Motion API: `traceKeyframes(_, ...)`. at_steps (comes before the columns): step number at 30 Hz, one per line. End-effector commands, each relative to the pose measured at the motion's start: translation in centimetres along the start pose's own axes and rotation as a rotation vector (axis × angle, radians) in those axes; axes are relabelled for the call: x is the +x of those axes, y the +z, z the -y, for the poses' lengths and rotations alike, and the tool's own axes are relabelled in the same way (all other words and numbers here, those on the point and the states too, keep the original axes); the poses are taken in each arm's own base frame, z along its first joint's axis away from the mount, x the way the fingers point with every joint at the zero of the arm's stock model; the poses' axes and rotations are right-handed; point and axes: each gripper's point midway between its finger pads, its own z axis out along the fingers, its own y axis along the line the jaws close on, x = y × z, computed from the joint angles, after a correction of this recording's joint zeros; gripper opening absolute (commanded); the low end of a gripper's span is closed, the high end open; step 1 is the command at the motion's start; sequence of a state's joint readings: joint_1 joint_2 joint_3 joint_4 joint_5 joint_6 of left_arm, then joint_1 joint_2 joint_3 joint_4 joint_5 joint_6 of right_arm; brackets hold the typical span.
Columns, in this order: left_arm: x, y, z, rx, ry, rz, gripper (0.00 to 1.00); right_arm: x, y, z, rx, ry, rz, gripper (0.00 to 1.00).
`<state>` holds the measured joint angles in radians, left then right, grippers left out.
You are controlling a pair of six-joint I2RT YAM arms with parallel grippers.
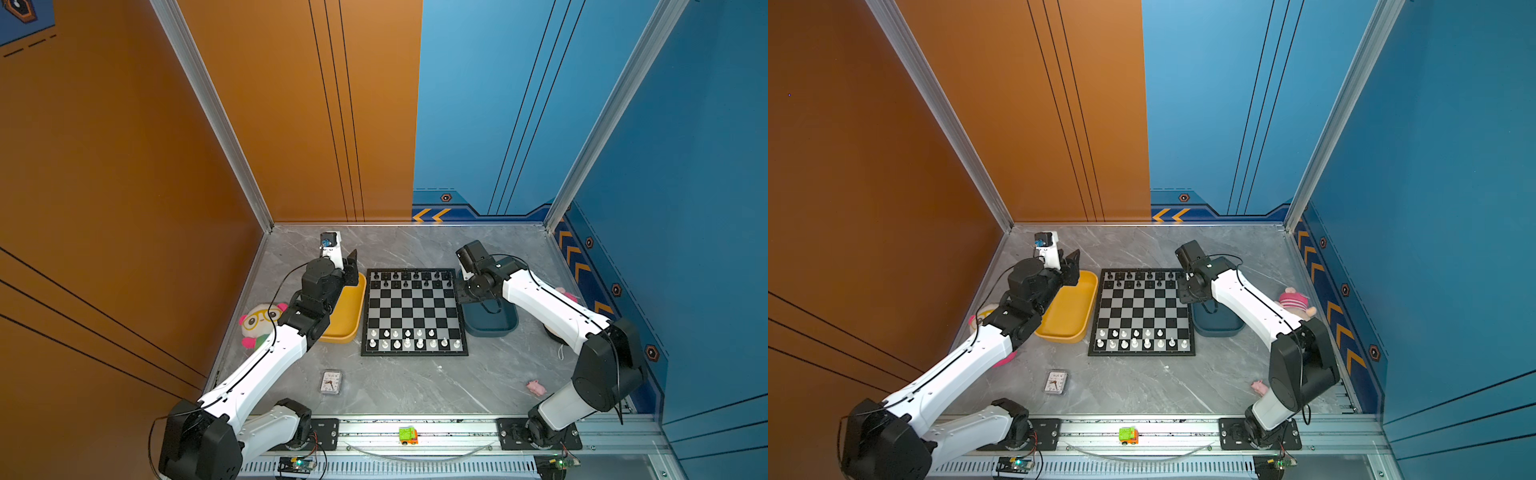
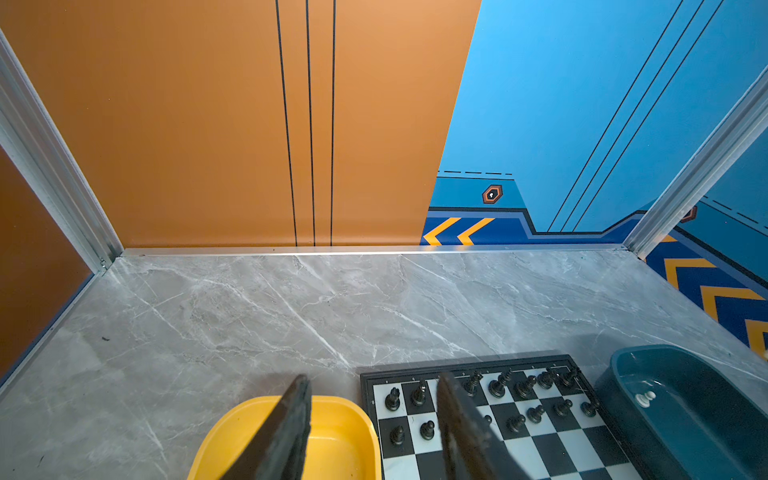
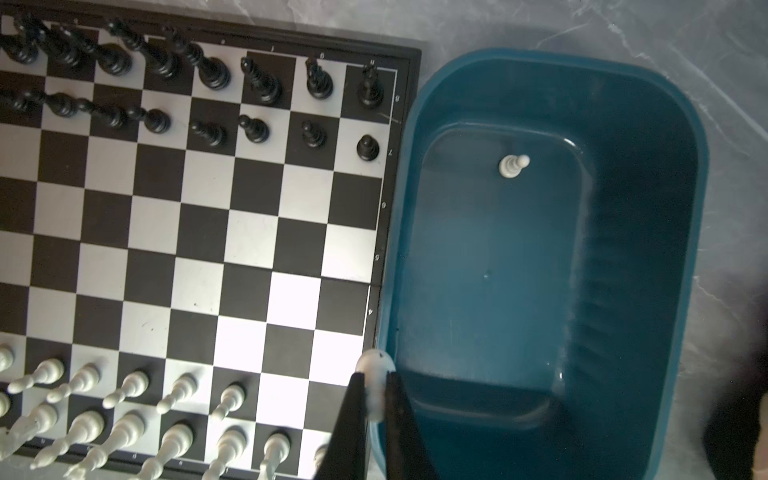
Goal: Set up the chess pieces on the board
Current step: 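Lift the white pawn and carry it over the board's near rows with the right gripper, then lower the white pawn onto the empty near-row square by the board edge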
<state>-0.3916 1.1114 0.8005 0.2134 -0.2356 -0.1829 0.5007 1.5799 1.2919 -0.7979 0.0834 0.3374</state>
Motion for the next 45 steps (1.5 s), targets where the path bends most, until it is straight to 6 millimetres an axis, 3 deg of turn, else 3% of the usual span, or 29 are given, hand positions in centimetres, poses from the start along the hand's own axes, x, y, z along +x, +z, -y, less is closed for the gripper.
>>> traceKeyframes(1,-0.3,-0.6,-0.5,-0.008,0.001,0.014,0.51,2.0,-0.7,0.0,0.028,-0.009,-0.036,0.01)
traceKeyframes(7,-0.4,-0.9,-0.5,-0.007,-0.001,0.02,0.51,3.9,-0.7,-2.2,0.005,-0.049,-0.068,0.01)
traceKeyframes(19,-0.5,-1.2,-0.7,-0.01,0.0,0.026,0.51,7.3,1.6,-6.3,-0.043,-0.098,-0.145,0.0)
traceKeyframes(26,-0.5,-1.2,-0.6,-0.006,-0.004,0.026,0.51,7.9,3.0,-7.2,-0.061,-0.097,-0.167,0.0)
traceKeyframes(45,-0.4,-1.0,-0.5,0.0,-0.007,0.022,0.51,9.4,5.2,-7.1,-0.051,-0.091,-0.218,0.0)
